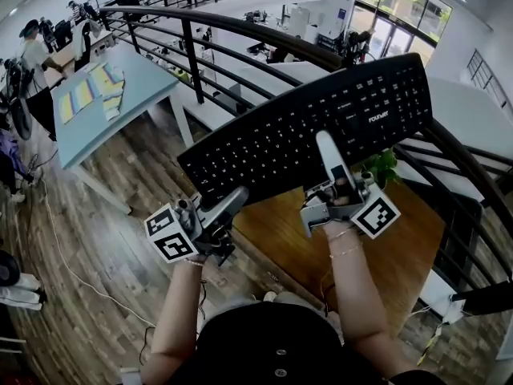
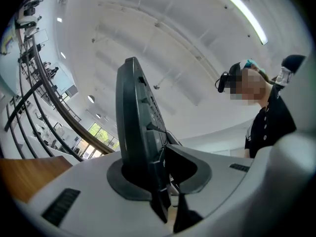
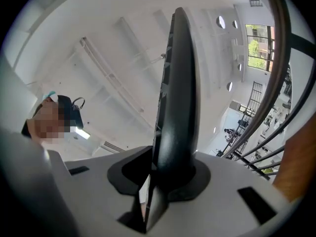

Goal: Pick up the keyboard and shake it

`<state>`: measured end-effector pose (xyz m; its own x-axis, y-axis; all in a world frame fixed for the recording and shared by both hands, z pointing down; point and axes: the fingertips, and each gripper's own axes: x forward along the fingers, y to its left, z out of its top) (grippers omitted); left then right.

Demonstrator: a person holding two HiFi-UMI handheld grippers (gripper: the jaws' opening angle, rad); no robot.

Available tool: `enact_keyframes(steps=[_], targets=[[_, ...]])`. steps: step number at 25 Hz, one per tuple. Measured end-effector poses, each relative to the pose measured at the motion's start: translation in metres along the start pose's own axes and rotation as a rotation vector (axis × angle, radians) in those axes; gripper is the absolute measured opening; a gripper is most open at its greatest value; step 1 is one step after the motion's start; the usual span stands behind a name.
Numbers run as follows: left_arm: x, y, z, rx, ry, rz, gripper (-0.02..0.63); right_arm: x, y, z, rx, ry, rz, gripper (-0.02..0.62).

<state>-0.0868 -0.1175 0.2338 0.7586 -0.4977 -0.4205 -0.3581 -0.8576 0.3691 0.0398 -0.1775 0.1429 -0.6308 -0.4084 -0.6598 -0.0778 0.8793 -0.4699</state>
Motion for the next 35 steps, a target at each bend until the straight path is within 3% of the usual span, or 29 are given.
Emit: enact_keyframes(steps=[9, 23, 35], targets=[[0.01, -0.012, 0.015, 0.114, 0.136, 0.028, 0.106, -0.018, -0.015, 0.007, 0.153, -0.167, 0.031, 0.1], [0.013, -0.017, 0.025, 0.262, 0.285, 0.074, 0.121, -0.036, -0.037, -0.005, 0.317, -0.33, 0.007, 0.1], [0.013, -0.022, 0.026, 0.324, 0.342, 0.066, 0.126, -0.05, -0.038, -0.012, 0.362, -0.425, 0.039, 0.098]])
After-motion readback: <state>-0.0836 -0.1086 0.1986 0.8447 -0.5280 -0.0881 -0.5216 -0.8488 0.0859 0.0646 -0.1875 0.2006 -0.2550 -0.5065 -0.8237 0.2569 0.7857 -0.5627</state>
